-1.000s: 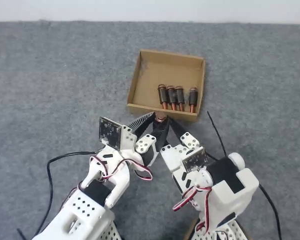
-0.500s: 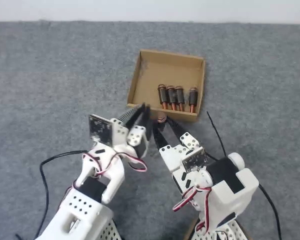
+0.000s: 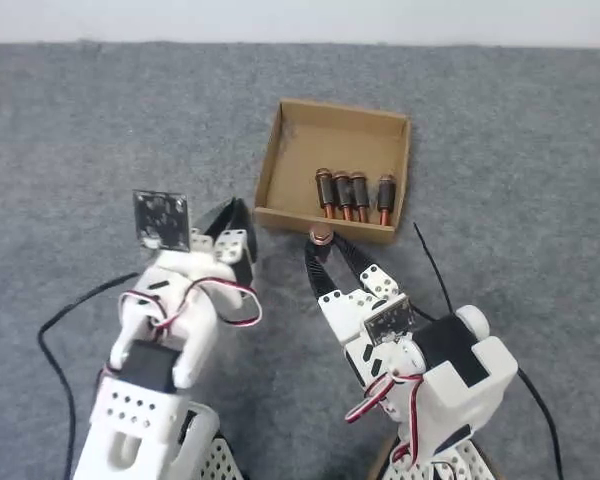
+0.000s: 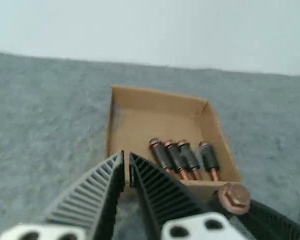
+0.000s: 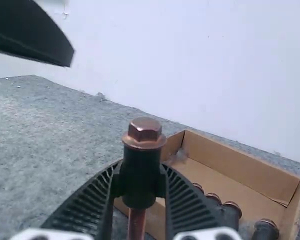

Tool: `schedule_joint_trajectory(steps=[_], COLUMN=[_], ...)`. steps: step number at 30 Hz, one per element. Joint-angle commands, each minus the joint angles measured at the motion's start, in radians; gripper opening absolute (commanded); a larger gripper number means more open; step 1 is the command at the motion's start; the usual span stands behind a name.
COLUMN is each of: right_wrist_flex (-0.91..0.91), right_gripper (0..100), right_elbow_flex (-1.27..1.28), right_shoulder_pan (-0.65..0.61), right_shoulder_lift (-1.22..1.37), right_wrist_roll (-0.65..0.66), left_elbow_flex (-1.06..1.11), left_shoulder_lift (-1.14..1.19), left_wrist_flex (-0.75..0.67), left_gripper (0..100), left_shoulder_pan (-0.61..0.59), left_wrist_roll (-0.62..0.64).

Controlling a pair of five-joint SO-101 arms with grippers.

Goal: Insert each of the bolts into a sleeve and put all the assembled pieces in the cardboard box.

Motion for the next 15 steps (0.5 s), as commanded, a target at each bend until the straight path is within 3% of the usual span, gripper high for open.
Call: schedule_joint_trajectory(steps=[1,8,15], right_wrist_flex=[-0.027,-0.027,-0.027], right_gripper=[0.7,0.7,0.7], right_elbow_flex=[0.006,0.006,0.006], right_shoulder_pan=[0.015,0.018,0.015], right_shoulder_lift=[-0.044,-0.044,-0.044], right_wrist_roll=[-0.011,-0.011,-0.011], left_elbow_flex=[-0.124,-0.117,-0.111], left_shoulder_lift=[-0.029,-0.158,-0.494], left_wrist_flex=[0.132,0.153,0.359], left_gripper=[1,1,1], left_shoulder_pan=[-0.064,-0.189,-0.163], left_wrist_roll=[-0.012,-0.115,-0.12])
